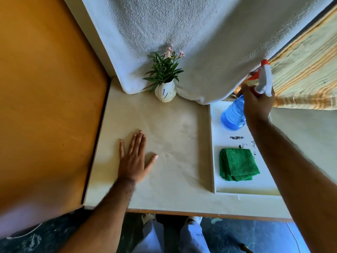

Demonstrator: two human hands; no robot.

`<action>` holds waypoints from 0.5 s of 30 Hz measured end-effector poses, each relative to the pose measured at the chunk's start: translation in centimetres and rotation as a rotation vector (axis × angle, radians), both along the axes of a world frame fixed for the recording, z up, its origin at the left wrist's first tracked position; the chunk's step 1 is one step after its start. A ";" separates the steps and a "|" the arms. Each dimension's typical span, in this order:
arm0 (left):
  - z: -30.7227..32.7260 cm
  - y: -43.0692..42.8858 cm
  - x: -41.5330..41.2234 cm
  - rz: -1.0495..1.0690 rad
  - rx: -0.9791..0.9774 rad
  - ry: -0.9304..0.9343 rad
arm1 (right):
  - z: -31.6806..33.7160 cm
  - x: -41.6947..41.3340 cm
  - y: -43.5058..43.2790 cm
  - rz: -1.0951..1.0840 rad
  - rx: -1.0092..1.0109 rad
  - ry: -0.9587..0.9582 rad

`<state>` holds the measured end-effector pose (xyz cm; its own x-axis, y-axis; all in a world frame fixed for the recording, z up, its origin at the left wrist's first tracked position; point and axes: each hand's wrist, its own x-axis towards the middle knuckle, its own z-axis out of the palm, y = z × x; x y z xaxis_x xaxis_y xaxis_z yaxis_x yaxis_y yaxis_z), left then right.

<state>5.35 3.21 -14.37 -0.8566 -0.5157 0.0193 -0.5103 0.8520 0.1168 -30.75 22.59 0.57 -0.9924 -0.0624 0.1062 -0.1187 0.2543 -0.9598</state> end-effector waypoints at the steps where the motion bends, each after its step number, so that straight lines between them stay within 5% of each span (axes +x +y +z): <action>1: 0.1 0.0 0.0 0.000 -0.001 0.000 | 0.5 0.7 0.0 0.042 -0.027 0.015; 7: 0.4 0.1 0.0 0.005 -0.006 0.008 | 2.4 6.8 -4.9 0.415 0.038 -0.143; 15: -0.1 -0.1 0.1 0.004 -0.033 0.059 | -0.8 12.2 -11.0 0.510 0.343 -0.426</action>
<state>5.40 3.13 -14.42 -0.8515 -0.5171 0.0866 -0.5066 0.8540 0.1183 -18.53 11.62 -0.26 -0.7819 -0.4867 -0.3894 0.0626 0.5603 -0.8259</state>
